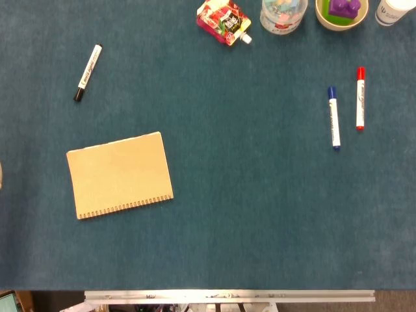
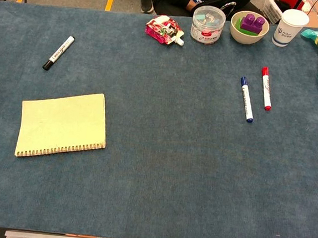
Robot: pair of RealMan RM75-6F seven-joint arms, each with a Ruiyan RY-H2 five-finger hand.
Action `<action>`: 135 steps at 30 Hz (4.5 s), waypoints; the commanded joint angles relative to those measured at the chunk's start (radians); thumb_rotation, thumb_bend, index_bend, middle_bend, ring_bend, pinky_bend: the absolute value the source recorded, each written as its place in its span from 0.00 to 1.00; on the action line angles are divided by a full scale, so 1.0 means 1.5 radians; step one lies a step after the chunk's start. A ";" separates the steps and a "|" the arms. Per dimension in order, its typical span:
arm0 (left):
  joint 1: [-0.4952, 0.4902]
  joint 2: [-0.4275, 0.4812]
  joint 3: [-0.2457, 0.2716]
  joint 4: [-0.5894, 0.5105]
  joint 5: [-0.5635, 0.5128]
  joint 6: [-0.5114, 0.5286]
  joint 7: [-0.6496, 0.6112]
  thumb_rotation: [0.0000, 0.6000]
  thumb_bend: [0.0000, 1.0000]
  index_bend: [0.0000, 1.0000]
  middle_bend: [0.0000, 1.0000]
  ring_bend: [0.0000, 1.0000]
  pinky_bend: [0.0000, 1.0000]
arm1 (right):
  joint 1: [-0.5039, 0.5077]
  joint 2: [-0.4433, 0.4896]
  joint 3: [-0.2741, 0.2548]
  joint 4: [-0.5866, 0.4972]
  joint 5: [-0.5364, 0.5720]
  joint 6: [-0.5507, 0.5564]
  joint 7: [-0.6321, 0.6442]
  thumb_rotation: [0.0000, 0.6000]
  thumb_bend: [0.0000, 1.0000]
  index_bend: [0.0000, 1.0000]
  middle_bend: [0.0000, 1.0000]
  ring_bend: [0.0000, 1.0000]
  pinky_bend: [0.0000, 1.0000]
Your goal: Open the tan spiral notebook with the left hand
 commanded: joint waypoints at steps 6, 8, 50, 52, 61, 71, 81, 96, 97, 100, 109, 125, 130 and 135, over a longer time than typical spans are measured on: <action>-0.003 0.007 0.003 -0.001 0.008 -0.005 -0.001 0.82 0.53 0.00 0.00 0.00 0.03 | 0.001 0.002 0.003 0.001 -0.003 0.004 0.004 1.00 0.22 0.24 0.25 0.15 0.27; -0.007 0.012 0.005 0.000 0.015 -0.009 0.000 0.82 0.53 0.00 0.00 0.00 0.03 | 0.002 0.004 0.005 0.000 -0.003 0.005 0.006 1.00 0.22 0.24 0.25 0.15 0.26; -0.223 -0.104 0.065 0.016 0.119 -0.323 0.005 1.00 0.26 0.00 0.00 0.00 0.00 | 0.003 0.024 0.017 -0.001 0.021 0.000 0.040 1.00 0.22 0.24 0.25 0.15 0.27; -0.226 -0.110 0.070 0.013 0.111 -0.335 0.022 1.00 0.26 0.00 0.00 0.00 0.00 | 0.003 0.024 0.017 0.002 0.022 0.000 0.043 1.00 0.22 0.24 0.25 0.15 0.27; -0.230 -0.151 0.076 -0.002 0.070 -0.354 0.084 0.99 0.26 0.00 0.00 0.00 0.00 | 0.002 0.021 0.015 0.013 0.021 -0.003 0.057 1.00 0.22 0.24 0.25 0.15 0.27; -0.248 -0.209 0.060 -0.004 0.030 -0.363 0.130 0.95 0.25 0.00 0.00 0.00 0.00 | -0.006 0.024 0.014 0.029 0.025 0.003 0.080 1.00 0.22 0.24 0.25 0.15 0.27; -0.254 -0.244 0.054 0.015 -0.012 -0.358 0.159 0.91 0.25 0.00 0.00 0.00 0.00 | -0.012 0.027 0.016 0.041 0.029 0.006 0.098 1.00 0.22 0.24 0.25 0.15 0.27; -0.262 -0.284 0.054 0.050 -0.042 -0.340 0.206 0.84 0.25 0.00 0.00 0.00 0.00 | -0.015 0.028 0.017 0.048 0.029 0.007 0.110 1.00 0.22 0.24 0.25 0.15 0.27; -0.262 -0.285 0.054 0.052 -0.043 -0.339 0.208 0.84 0.25 0.00 0.00 0.00 0.00 | -0.016 0.028 0.017 0.048 0.029 0.007 0.111 1.00 0.22 0.24 0.25 0.15 0.27; -0.269 -0.291 0.048 0.062 -0.052 -0.340 0.222 0.85 0.25 0.00 0.00 0.00 0.00 | -0.018 0.028 0.017 0.050 0.030 0.010 0.115 1.00 0.22 0.24 0.25 0.15 0.27; -0.290 -0.294 0.026 0.083 -0.093 -0.345 0.257 0.84 0.25 0.00 0.00 0.00 0.00 | -0.025 0.029 0.017 0.054 0.030 0.018 0.122 1.00 0.22 0.24 0.25 0.15 0.27; -0.337 -0.296 -0.034 0.111 -0.197 -0.337 0.322 0.85 0.25 0.00 0.00 0.00 0.00 | -0.038 0.027 0.015 0.060 0.026 0.031 0.138 1.00 0.22 0.24 0.25 0.15 0.27; -0.332 -0.219 -0.027 0.019 -0.214 -0.340 0.300 0.80 0.25 0.00 0.00 0.00 0.00 | -0.036 0.024 0.015 0.063 0.023 0.028 0.141 1.00 0.22 0.24 0.25 0.15 0.27; -0.318 -0.119 -0.017 -0.063 -0.224 -0.337 0.257 0.16 0.24 0.00 0.00 0.00 0.00 | -0.032 0.021 0.015 0.066 0.019 0.023 0.143 1.00 0.22 0.24 0.25 0.15 0.27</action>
